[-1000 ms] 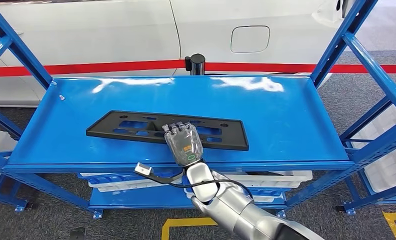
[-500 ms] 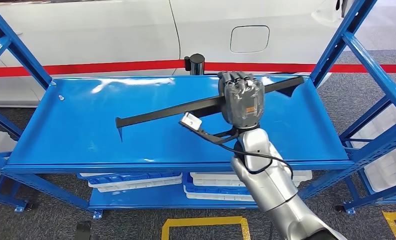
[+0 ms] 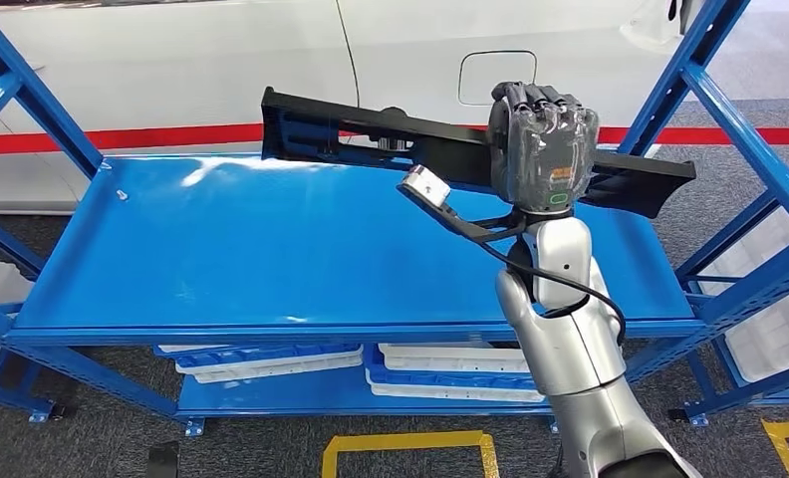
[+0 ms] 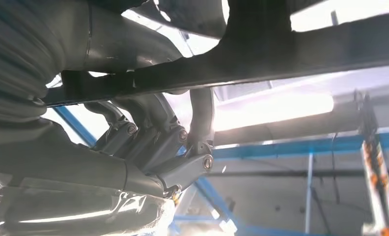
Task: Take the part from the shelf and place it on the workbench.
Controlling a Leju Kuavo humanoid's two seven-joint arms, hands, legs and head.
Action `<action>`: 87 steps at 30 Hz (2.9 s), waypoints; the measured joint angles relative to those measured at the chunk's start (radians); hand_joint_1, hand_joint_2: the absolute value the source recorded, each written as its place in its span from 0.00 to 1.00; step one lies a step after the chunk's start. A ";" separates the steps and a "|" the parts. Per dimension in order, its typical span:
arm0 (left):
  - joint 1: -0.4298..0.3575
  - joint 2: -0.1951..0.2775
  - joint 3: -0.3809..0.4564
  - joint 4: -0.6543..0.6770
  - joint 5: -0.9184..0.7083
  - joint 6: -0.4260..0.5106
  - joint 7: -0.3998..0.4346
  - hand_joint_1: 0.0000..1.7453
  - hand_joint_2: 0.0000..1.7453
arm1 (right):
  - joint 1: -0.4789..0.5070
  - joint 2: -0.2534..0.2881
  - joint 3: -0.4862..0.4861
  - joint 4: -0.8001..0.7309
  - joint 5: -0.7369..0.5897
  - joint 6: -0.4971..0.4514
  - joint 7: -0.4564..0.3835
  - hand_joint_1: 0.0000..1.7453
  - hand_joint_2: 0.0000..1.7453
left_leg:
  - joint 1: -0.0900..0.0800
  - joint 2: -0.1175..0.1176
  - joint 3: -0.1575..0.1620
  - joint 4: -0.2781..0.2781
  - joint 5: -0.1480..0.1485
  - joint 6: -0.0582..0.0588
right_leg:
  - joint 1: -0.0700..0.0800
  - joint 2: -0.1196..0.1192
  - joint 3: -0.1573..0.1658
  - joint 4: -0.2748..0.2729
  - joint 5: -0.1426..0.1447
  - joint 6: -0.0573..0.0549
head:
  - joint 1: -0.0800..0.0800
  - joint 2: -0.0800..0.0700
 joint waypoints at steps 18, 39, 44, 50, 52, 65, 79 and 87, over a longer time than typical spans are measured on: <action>0.005 0.010 0.075 0.000 0.052 -0.093 -0.015 0.00 1.00 | 0.130 -0.115 -0.125 -0.188 -0.419 0.104 -0.216 1.00 1.00 | -0.007 0.000 -0.006 0.013 -0.010 0.016 | -0.008 0.000 0.000 -0.001 0.000 0.005 | 0.000 0.000; 0.004 0.016 0.162 -0.002 0.114 -0.131 -0.087 0.00 1.00 | -0.006 -0.131 -0.137 -0.096 -0.528 0.120 -0.296 1.00 1.00 | 0.011 0.004 -0.058 0.087 -0.037 -0.012 | -0.029 0.000 0.009 0.020 -0.017 0.016 | 0.002 0.000; 0.009 0.022 0.188 -0.002 0.130 -0.136 -0.099 0.00 1.00 | -0.084 -0.111 -0.120 -0.003 -0.581 0.154 -0.322 1.00 1.00 | 0.012 0.006 -0.119 0.285 -0.132 -0.014 | -0.012 -0.003 -0.026 0.021 0.010 -0.012 | 0.001 0.000; 0.010 0.031 0.216 -0.003 0.142 -0.135 -0.111 0.00 1.00 | -0.178 -0.095 -0.097 0.099 -0.662 0.192 -0.360 1.00 1.00 | -0.004 0.003 0.033 0.029 -0.042 0.011 | -0.005 -0.005 -0.045 0.017 0.046 0.014 | 0.003 0.000; 0.011 0.032 0.226 -0.003 0.146 -0.135 -0.121 0.00 1.00 | -0.194 -0.089 -0.090 0.137 -0.692 0.196 -0.379 1.00 1.00 | -0.004 0.004 0.023 0.019 -0.024 0.025 | -0.007 -0.007 -0.054 0.020 0.046 0.025 | 0.004 0.000; 0.033 0.038 0.283 -0.003 0.192 -0.146 -0.163 0.00 1.00 | -0.125 -0.073 -0.056 0.195 -0.722 0.135 -0.428 1.00 1.00 | -0.005 0.006 -0.095 0.015 0.092 0.019 | 0.007 -0.010 0.104 -0.010 -0.086 0.018 | 0.005 0.000; 0.048 0.048 0.358 -0.003 0.225 -0.146 -0.172 0.00 1.00 | 0.110 -0.020 -0.048 -0.038 -0.675 0.150 -0.373 1.00 1.00 | 0.025 0.000 0.043 0.035 -0.040 -0.028 | -0.005 -0.011 -0.009 0.001 0.020 0.008 | 0.002 0.000; 0.045 0.053 0.387 -0.003 0.231 -0.150 -0.203 0.00 1.00 | 0.171 0.003 -0.061 -0.110 -0.674 0.173 -0.372 1.00 1.00 | 0.009 0.012 -0.033 0.005 0.031 0.036 | -0.005 -0.012 -0.105 0.236 -0.141 0.004 | 0.006 0.000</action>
